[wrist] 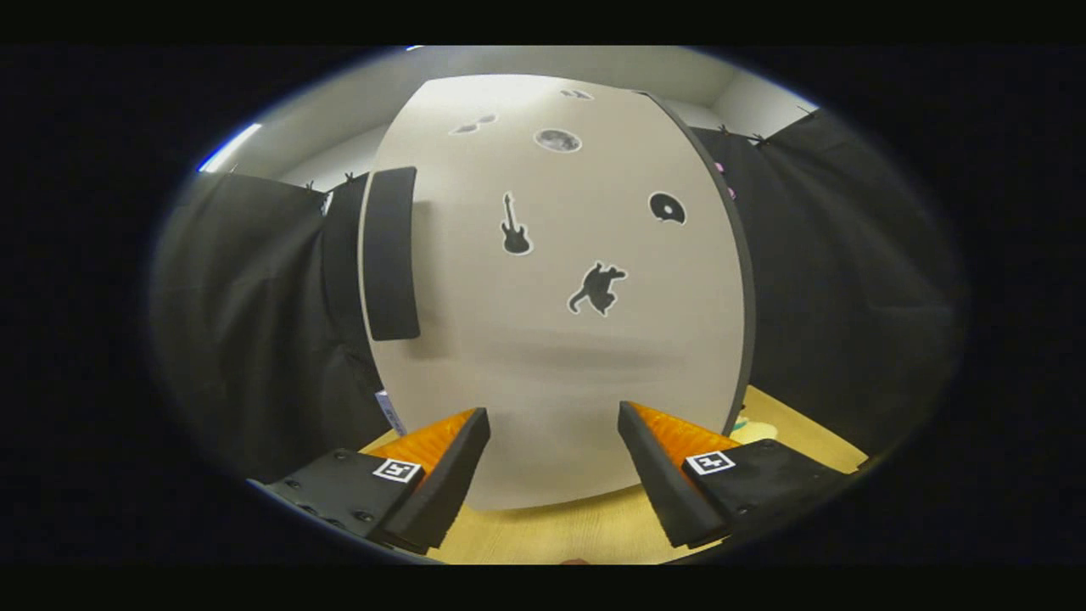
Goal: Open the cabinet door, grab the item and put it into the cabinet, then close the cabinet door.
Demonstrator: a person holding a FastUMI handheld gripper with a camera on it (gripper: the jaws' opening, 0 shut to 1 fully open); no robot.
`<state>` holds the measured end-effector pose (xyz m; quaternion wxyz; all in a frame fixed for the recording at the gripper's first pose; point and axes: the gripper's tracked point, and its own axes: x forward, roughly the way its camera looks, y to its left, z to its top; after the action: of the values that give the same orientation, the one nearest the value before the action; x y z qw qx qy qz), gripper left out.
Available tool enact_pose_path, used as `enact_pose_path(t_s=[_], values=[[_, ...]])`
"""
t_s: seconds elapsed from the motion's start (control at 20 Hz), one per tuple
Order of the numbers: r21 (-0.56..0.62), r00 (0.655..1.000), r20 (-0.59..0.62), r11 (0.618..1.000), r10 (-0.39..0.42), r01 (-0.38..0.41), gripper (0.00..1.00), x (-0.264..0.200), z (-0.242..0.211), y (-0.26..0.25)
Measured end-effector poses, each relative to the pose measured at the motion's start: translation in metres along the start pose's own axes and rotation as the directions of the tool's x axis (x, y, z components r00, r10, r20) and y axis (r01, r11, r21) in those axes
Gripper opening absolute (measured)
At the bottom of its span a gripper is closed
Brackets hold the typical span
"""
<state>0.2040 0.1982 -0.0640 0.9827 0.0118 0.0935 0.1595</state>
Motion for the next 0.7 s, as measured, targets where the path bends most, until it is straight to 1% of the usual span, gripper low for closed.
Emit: enact_pose_path(t_s=[0.15,0.45,0.7], values=[[-0.029,0.998,0.051,0.999,-0.037,0.039,0.98,-0.024,0.027,-0.007],[-0.042,0.991,0.116,0.996,-0.073,0.079,0.98,-0.072,0.064,-0.015],[-0.064,0.988,0.143,0.995,-0.065,0.074,0.97,-0.101,0.082,-0.007]])
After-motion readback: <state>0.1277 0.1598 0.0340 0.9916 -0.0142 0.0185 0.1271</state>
